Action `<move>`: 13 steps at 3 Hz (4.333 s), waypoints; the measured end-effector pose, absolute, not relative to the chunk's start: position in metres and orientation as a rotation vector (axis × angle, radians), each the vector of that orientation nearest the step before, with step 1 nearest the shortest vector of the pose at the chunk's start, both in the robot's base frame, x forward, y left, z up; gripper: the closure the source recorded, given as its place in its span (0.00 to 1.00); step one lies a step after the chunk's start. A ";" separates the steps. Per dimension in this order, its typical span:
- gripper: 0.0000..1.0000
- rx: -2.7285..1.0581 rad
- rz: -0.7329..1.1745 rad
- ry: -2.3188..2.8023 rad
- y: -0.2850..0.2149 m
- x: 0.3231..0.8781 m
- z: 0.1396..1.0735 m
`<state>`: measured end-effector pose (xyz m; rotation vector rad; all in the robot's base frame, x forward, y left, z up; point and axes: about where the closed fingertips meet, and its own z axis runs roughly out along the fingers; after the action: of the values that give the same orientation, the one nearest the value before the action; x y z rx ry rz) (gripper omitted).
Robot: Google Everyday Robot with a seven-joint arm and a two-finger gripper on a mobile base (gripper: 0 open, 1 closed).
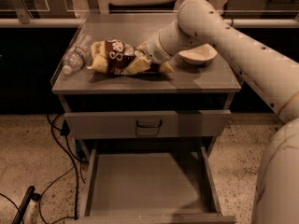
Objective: Place brown chip bag into middle drawer
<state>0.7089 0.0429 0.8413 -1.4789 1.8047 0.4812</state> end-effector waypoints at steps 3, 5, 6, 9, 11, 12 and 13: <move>1.00 -1.479 0.481 1.805 0.043 0.709 0.841; 1.00 -1.452 0.457 1.779 0.022 0.681 0.878; 1.00 -1.387 0.422 1.770 -0.007 0.637 0.900; 1.00 -1.116 0.544 1.729 0.019 0.467 0.878; 1.00 -1.121 0.541 1.778 0.013 0.446 0.854; 1.00 -1.133 0.587 1.832 0.019 0.407 0.813; 1.00 -1.072 0.615 1.950 -0.004 0.354 0.756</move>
Offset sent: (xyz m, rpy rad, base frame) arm 0.0000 0.0000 0.0000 0.0000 0.0000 0.0000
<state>0.3543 -0.0043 0.7555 -1.0717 1.9504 0.6146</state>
